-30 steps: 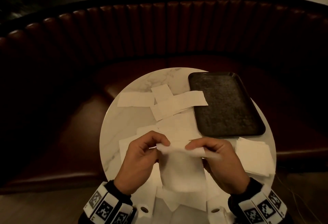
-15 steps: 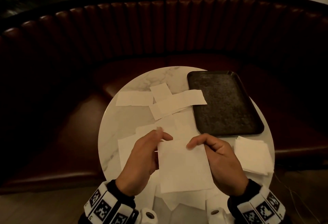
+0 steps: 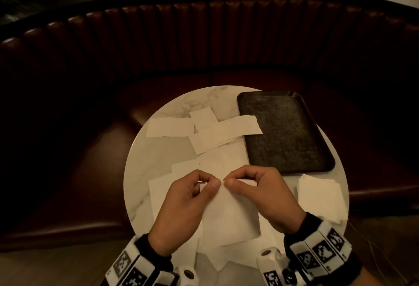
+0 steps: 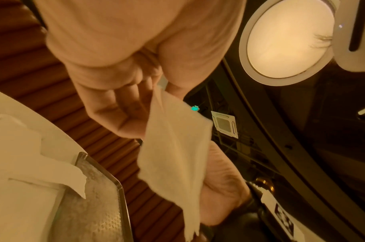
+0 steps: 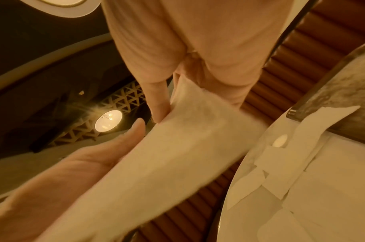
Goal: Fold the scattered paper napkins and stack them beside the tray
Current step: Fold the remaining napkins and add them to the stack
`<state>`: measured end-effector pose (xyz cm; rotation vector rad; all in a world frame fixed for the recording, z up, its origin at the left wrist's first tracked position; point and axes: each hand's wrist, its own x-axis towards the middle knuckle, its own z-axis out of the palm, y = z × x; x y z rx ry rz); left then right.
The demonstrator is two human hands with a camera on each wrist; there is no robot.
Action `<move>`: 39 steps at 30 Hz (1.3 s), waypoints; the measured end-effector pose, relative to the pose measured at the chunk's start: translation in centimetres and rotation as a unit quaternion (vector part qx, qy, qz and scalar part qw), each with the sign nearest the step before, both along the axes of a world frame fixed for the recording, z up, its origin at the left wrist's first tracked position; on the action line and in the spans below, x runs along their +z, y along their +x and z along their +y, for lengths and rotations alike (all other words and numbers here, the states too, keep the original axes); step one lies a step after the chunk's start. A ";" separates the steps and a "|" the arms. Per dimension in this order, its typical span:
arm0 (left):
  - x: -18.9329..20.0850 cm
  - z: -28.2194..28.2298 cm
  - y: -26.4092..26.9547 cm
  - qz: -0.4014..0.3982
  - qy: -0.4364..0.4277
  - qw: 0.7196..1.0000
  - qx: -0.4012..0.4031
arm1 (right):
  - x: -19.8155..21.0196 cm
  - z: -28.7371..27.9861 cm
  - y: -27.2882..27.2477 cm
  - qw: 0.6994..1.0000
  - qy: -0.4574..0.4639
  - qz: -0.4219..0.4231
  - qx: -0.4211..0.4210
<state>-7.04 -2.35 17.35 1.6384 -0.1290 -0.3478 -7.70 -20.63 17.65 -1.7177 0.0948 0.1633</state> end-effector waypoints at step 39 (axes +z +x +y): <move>-17.9 4.2 4.2 0.118 0.434 0.889 0.089 | -13.8 -23.3 -0.4 0.920 -0.292 0.177 -0.194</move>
